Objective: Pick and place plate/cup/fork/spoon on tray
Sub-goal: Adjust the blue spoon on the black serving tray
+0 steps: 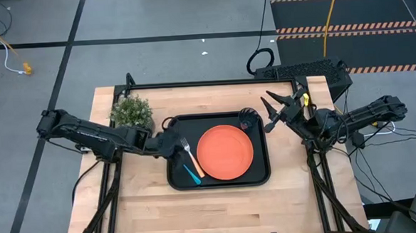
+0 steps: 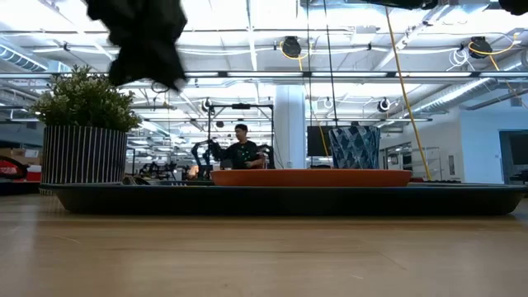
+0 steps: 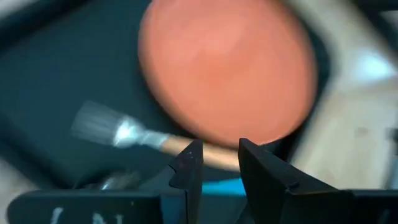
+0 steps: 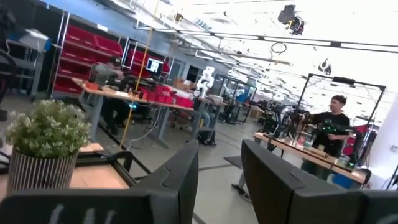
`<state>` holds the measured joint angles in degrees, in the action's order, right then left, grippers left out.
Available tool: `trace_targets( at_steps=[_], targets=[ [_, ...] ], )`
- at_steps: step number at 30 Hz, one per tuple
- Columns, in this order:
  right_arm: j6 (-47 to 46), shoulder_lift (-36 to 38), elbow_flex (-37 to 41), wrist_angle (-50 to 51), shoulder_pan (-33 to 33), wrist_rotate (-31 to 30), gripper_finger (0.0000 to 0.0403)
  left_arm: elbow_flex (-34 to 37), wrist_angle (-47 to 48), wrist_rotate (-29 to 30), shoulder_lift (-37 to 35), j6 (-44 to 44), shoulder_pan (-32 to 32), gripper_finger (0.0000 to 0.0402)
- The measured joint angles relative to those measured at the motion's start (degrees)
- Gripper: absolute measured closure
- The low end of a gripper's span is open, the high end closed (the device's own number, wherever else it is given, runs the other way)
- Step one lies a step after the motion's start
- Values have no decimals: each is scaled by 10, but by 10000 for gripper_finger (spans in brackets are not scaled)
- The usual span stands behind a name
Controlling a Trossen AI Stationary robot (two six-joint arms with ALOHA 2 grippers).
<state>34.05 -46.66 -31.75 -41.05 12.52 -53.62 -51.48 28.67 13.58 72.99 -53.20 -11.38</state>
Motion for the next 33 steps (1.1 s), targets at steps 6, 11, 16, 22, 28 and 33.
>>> trace_targets(
  at_steps=[6,11,16,22,28,33],
  targets=[
    [13,-16,0,33,-1,-1,289,-1,36,0,42,-166,0,298],
    [10,-22,0,83,-1,-3,289,-1,32,0,74,-249,4,298],
    [-2,-21,0,100,-1,-5,289,0,-14,-4,97,-344,3,298],
    [-27,-21,0,124,0,-33,289,-1,-60,-14,107,-415,-13,298],
    [-33,-20,0,118,0,-46,289,0,93,-119,110,-544,-15,298],
    [-34,-20,0,91,0,-32,289,0,99,-80,110,-606,-20,298]
  ],
)
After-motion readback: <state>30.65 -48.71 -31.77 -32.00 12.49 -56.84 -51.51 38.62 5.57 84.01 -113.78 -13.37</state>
